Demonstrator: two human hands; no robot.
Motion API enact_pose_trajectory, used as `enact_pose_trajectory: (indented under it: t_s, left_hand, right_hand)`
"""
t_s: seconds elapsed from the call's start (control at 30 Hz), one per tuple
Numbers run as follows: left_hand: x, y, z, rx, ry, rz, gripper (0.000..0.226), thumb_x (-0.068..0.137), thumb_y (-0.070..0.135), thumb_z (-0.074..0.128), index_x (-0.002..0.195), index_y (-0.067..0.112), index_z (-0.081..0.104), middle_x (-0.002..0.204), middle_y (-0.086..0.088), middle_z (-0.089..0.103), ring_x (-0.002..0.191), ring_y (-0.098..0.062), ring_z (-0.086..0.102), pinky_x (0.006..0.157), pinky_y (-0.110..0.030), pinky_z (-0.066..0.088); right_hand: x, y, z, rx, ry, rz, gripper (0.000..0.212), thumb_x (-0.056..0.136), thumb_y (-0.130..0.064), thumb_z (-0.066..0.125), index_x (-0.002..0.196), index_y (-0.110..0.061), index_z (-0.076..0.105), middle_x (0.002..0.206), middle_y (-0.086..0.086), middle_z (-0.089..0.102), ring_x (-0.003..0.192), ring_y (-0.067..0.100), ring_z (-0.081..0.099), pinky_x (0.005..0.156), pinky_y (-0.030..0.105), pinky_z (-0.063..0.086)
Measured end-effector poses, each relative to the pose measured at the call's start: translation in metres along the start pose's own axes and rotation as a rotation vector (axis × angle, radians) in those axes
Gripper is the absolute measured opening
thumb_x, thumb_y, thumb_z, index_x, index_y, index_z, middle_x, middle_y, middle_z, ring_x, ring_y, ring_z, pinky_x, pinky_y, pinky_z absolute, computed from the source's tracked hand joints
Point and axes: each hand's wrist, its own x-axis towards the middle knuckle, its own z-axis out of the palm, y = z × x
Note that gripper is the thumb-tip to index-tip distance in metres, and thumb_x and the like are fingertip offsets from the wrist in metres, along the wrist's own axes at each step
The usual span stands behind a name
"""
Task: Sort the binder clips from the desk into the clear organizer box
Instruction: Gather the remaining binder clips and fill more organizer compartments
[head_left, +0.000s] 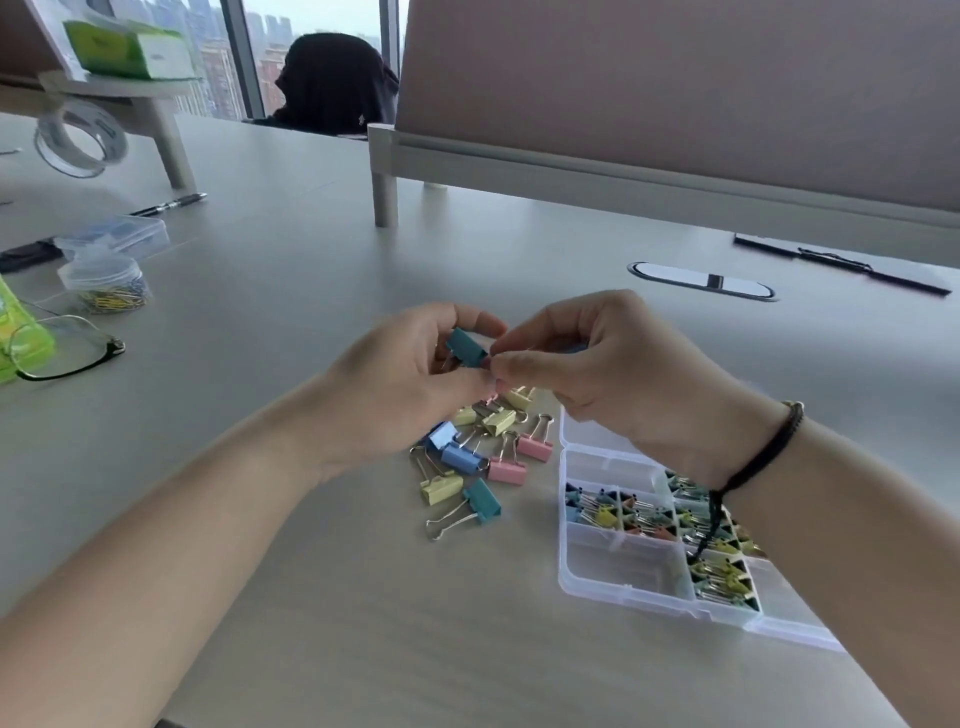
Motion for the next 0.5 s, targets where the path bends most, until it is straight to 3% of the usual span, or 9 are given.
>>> enact_pose_trajectory:
  t_s: [0.13, 0.2, 0.3, 0.5]
  left_hand:
    - [0.008, 0.021, 0.037, 0.135, -0.056, 0.075, 0.034, 0.085, 0.025, 0.075, 0.115, 0.033, 0.064, 0.087, -0.003, 0.073, 0.080, -0.027, 0.069, 0.075, -0.046, 0.059]
    - [0.011, 0.031, 0.059, 0.215, -0.105, 0.133, 0.029, 0.083, 0.031, 0.076, 0.110, 0.036, 0.067, 0.080, 0.001, 0.071, 0.067, -0.019, 0.066, 0.064, -0.034, 0.060]
    - [0.015, 0.047, 0.095, 0.350, -0.137, 0.228, 0.025, 0.078, 0.034, 0.079, 0.102, 0.034, 0.072, 0.066, 0.017, 0.062, 0.053, 0.002, 0.051, 0.050, -0.010, 0.040]
    - [0.026, 0.063, 0.150, 0.531, -0.230, 0.277, 0.019, 0.081, 0.048, 0.073, 0.092, 0.033, 0.074, 0.064, 0.014, 0.064, 0.055, -0.004, 0.053, 0.046, -0.017, 0.041]
  right_hand:
    - [-0.030, 0.011, -0.034, 0.085, 0.039, 0.033, 0.004, 0.079, -0.014, 0.077, 0.079, -0.017, 0.080, 0.059, 0.014, 0.047, 0.054, 0.025, 0.027, 0.052, 0.036, 0.019]
    - [-0.049, 0.018, -0.054, 0.101, 0.031, 0.067, 0.005, 0.076, -0.011, 0.077, 0.080, -0.014, 0.080, 0.059, 0.014, 0.043, 0.053, 0.024, 0.023, 0.052, 0.038, 0.016]
    - [-0.079, 0.030, -0.085, 0.166, 0.027, 0.136, 0.006, 0.079, -0.001, 0.074, 0.082, -0.006, 0.074, 0.064, 0.016, 0.049, 0.045, 0.015, 0.025, 0.044, 0.026, 0.019]
    - [-0.118, 0.056, -0.128, 0.110, 0.058, 0.183, 0.002, 0.081, -0.007, 0.073, 0.082, -0.008, 0.072, 0.058, 0.005, 0.056, 0.045, 0.014, 0.025, 0.047, 0.028, 0.017]
